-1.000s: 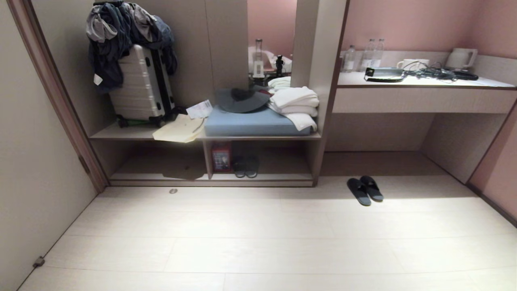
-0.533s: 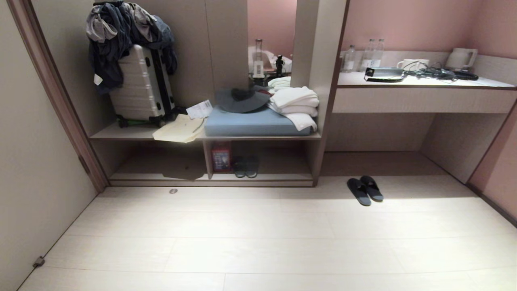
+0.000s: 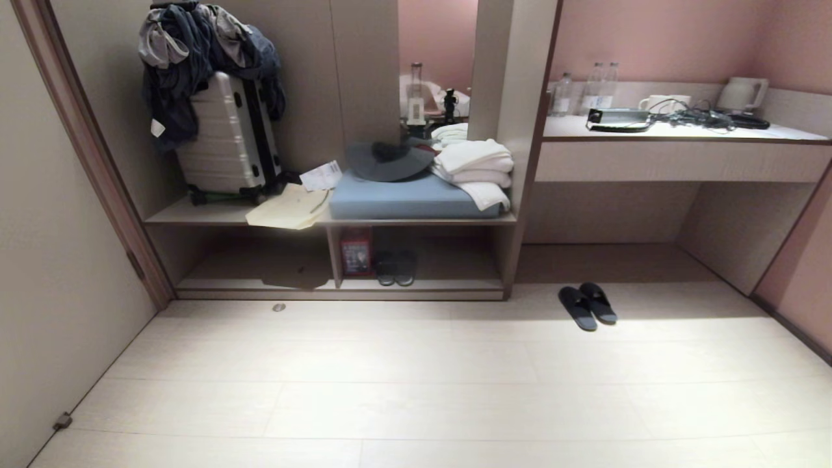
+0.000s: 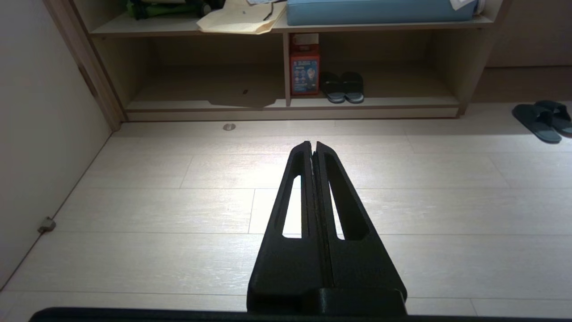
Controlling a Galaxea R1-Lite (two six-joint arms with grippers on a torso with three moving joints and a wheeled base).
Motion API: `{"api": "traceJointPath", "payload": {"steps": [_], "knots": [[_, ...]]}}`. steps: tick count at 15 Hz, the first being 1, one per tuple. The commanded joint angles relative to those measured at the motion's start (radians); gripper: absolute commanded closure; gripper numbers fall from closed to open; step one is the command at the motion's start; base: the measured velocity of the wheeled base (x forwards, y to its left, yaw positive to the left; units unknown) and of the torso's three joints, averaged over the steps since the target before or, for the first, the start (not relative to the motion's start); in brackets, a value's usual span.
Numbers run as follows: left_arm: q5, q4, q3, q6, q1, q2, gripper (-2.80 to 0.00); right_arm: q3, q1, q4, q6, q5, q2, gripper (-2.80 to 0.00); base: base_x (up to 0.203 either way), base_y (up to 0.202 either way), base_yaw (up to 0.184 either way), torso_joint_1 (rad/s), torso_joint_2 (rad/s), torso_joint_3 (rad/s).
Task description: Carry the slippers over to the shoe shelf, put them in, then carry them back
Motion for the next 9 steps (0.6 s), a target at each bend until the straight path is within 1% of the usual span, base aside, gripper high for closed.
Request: {"api": "traceJointPath", "payload": {"steps": [1,2,3,9], "knots": [[0.0,0.0,0.0,-0.001,0.0,0.001,0.0,0.001,0.0,0.0,-0.001,0.001,0.002,0.0,0.0,0.0,0.0,0.0,0.0,0.0],[0.0,0.0,0.0,-0.001,0.0,0.001,0.0,0.0,0.0,0.0,-0.001,0.001,0.002,0.0,0.0,0.0,0.0,0.0,0.0,0.0],[0.0,0.0,0.0,-0.001,0.0,0.001,0.0,0.0,0.0,0.0,0.002,0.0,0.002,0.0,-0.112,0.0,0.006,0.016,0.0,0.002],[0.0,0.0,0.0,-0.001,0.0,0.001,0.0,0.001,0.0,0.0,-0.004,0.002,0.002,0.0,-0.195,0.0,0.001,0.003,0.0,0.004]]}}
